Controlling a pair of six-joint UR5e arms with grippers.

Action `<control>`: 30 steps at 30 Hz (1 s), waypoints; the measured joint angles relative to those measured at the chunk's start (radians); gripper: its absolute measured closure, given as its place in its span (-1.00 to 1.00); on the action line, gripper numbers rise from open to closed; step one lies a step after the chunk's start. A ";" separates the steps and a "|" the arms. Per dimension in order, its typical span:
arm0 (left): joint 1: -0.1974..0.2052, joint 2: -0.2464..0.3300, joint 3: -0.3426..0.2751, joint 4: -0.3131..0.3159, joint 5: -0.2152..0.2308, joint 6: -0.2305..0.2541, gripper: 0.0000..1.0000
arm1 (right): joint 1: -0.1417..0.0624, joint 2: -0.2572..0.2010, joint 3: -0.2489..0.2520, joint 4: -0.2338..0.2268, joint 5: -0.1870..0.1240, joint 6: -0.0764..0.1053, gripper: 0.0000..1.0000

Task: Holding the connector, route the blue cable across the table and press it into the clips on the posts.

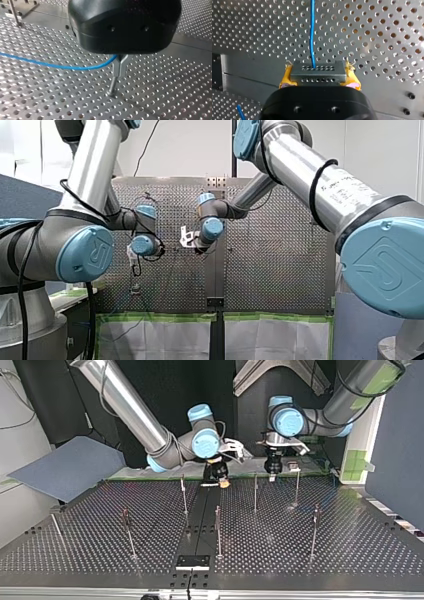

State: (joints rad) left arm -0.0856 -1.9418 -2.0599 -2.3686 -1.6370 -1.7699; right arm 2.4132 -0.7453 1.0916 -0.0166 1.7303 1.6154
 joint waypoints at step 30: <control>0.039 -0.087 0.146 -0.028 0.019 -0.023 0.13 | -0.069 0.000 -0.009 -0.063 -0.009 0.011 1.00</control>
State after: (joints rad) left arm -0.0470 -2.0285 -1.9142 -2.3967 -1.6175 -1.7931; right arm 2.3446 -0.7450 1.0828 -0.0799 1.7212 1.6262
